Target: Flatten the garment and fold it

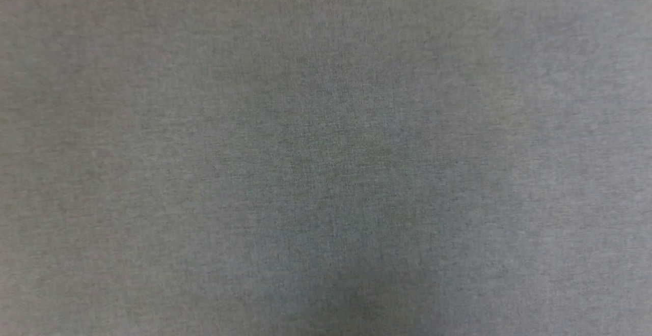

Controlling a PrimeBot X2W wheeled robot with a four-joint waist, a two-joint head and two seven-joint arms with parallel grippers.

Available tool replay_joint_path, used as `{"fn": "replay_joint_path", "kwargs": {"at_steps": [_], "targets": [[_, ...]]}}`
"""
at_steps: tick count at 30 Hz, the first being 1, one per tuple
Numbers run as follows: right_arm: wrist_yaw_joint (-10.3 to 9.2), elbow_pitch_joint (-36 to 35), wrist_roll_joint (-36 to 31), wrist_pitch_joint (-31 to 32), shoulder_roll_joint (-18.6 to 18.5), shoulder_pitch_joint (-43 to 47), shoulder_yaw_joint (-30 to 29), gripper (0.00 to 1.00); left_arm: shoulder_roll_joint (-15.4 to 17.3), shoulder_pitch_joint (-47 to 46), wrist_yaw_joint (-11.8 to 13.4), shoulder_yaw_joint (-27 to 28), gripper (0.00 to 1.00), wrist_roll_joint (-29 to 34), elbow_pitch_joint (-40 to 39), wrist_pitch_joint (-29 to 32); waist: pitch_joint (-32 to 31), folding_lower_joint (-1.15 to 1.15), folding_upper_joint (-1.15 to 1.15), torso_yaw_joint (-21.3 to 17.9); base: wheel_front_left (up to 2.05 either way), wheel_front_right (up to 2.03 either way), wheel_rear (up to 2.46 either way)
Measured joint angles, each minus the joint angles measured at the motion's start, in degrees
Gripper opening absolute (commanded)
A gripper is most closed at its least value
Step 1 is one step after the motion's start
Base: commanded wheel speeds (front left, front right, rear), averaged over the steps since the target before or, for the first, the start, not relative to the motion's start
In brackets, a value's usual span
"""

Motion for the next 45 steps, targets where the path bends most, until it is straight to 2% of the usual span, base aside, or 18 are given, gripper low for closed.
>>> {"fn": "replay_joint_path", "kwargs": {"at_steps": [5, 9, 13, 21, 25, 31, 39, 45], "targets": [[0.00, 3.7, 1.4, -2.0, -0.5, 0.1, 4.4, 0.00, -1.5, 1.7, -1.6, -0.9, 0.00, -0.3, 3.6, -2.2, 2.3, 0.00, 0.00, 0.7, 0.00, 0.00, 0.00], [0.00, 5.5, 3.3, -4.1, -1.3, 3.2, 6.7, 0.00, -2.4, 8.0, -2.2, -1.0, 0.00, -1.7, 4.3, -4.2, 2.6, 0.00, 0.00, 2.4, 0.00, 0.00, 0.00], [0.00, 7.0, 5.2, -6.2, -0.9, 11.0, 9.3, 0.00, -2.9, 20.0, -2.3, -1.0, 0.00, -4.4, 2.5, -6.9, 1.3, 0.00, 0.00, 3.7, 0.00, 0.00, 0.00], [0.00, 5.1, 8.2, -7.8, -2.2, 27.0, 15.0, 0.00, -2.7, 46.6, 0.9, -4.4, 0.00, -7.2, -8.0, -7.6, -4.4, -0.01, 0.00, 5.1, 0.00, 0.00, 0.00], [0.00, 2.4, 10.1, -7.9, -4.5, 35.3, 17.8, 0.00, 0.7, 60.5, 3.3, -6.4, 0.00, -8.5, -16.4, -4.7, -8.2, -0.02, 0.00, 5.8, 0.00, 0.00, 0.00], [0.00, -4.5, 13.0, -5.3, -9.4, 46.4, 22.4, 0.00, 8.9, 77.9, 7.4, -8.3, 0.00, -12.6, -30.5, 2.5, -14.4, -0.02, 0.00, 6.9, 0.00, 0.00, 0.00], [0.00, -12.6, 14.2, 0.2, -17.1, 55.1, 27.3, 0.00, 19.2, 91.6, 11.6, -9.6, 0.00, -18.8, -45.3, 11.7, -21.3, -0.02, 0.00, 8.3, 0.00, 0.00, 0.00], [0.01, -17.0, 15.7, 4.2, -21.9, 59.7, 29.2, 0.00, 23.6, 98.0, 13.5, -10.2, 0.00, -23.4, -52.9, 16.6, -25.1, -0.02, 0.00, 9.2, 0.00, 0.00, 0.00]]}}
